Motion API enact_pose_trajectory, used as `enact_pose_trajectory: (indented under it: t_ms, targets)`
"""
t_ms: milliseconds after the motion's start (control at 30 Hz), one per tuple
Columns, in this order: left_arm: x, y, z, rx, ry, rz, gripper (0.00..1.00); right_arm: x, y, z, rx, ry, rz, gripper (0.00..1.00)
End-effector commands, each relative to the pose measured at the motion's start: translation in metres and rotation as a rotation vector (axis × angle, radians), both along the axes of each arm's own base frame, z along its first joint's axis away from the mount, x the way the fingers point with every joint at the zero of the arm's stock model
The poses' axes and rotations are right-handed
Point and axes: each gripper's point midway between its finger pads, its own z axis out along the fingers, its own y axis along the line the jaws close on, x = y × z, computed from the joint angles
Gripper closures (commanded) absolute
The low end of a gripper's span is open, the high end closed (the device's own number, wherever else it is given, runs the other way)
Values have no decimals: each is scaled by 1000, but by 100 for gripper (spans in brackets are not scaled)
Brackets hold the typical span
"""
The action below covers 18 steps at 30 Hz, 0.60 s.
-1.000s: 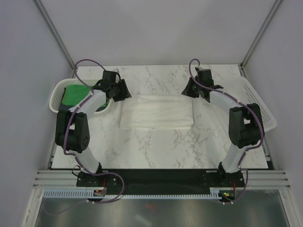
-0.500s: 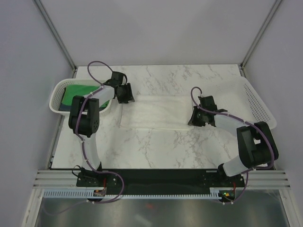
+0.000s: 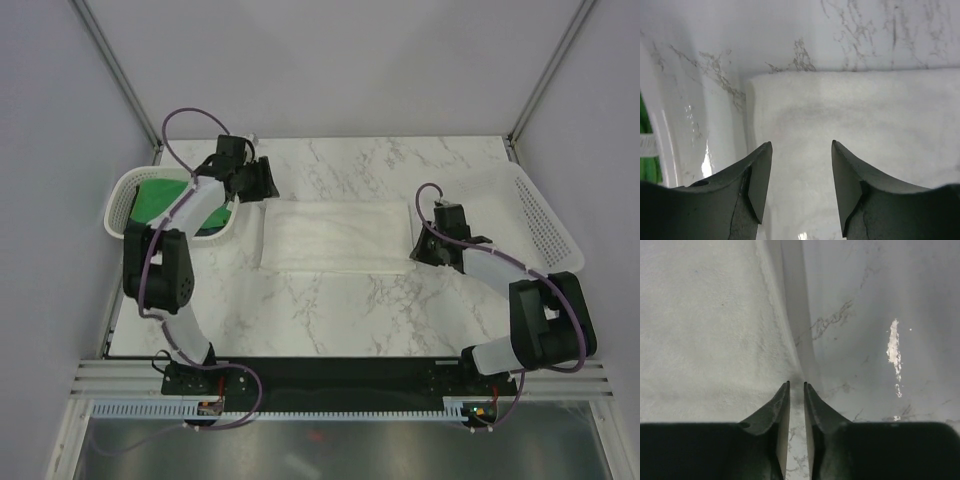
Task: Fold and stack the towels
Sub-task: Fold the towel
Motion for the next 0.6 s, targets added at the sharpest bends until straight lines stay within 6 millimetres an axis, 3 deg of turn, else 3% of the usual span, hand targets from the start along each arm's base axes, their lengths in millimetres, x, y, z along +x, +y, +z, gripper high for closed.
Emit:
enact_pose_trajectory:
  t_ms: [0,33,67,100,133,200,333,500,567]
  targets:
    - [-43,2,69,-14,-120,-83,41,12,-8,26,-30,-54,5,71]
    - [-53,3,67,-16,-112,-87,39,13,-4,29,-13,-60,15,69]
    - [-74,4,46,-14,-54,-98,37,14,0,39,10,-84,30,67]
    - [-85,6,38,-9,-30,-99,35,18,5,51,29,-108,45,64]
    - [-95,8,36,-8,-29,-102,33,19,13,62,69,-130,75,55]
    - [-113,14,8,15,22,-121,27,23,21,95,105,-200,105,49]
    - [-113,6,-22,-4,98,-182,28,23,28,155,155,-326,139,23]
    - [-96,10,-40,36,123,-175,26,17,31,199,176,-424,175,2]
    - [-88,11,-43,29,131,-167,25,14,32,211,181,-456,182,2]
